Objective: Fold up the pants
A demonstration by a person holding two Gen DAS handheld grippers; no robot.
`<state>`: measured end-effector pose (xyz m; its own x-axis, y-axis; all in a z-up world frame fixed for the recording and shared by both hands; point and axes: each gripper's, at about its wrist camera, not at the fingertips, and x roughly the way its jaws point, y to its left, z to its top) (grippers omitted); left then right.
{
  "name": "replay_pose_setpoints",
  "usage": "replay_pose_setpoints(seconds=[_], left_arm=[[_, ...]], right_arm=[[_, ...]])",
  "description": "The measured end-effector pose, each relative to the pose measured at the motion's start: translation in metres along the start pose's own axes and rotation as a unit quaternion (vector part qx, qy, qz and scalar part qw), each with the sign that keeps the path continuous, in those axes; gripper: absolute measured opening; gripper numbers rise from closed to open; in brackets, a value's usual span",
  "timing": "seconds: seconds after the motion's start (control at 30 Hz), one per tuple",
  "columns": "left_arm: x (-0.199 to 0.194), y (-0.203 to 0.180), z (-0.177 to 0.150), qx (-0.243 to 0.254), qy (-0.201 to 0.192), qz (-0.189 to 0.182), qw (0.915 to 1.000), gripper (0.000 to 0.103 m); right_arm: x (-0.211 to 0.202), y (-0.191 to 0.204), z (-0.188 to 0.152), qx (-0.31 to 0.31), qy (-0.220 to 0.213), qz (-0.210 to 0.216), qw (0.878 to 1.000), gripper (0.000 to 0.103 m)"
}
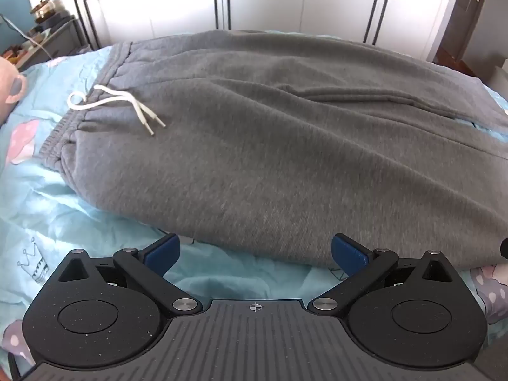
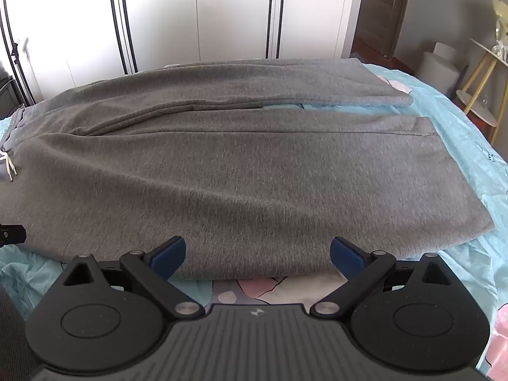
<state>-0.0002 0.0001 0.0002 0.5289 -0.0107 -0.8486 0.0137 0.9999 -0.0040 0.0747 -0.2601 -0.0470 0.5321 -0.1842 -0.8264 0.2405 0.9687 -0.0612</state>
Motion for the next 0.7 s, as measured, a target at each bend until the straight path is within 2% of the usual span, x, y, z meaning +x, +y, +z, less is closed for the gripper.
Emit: replay_pose_setpoints(seconds=[0.7], left_arm=[[0.0051, 0.0026, -0.0011, -0.005, 0.011, 0.0, 0.9999, 0.103]], right_arm=[[-0.0008, 0.0003, 0.0008, -0.001, -0.001, -0.002, 1.0, 0.098]])
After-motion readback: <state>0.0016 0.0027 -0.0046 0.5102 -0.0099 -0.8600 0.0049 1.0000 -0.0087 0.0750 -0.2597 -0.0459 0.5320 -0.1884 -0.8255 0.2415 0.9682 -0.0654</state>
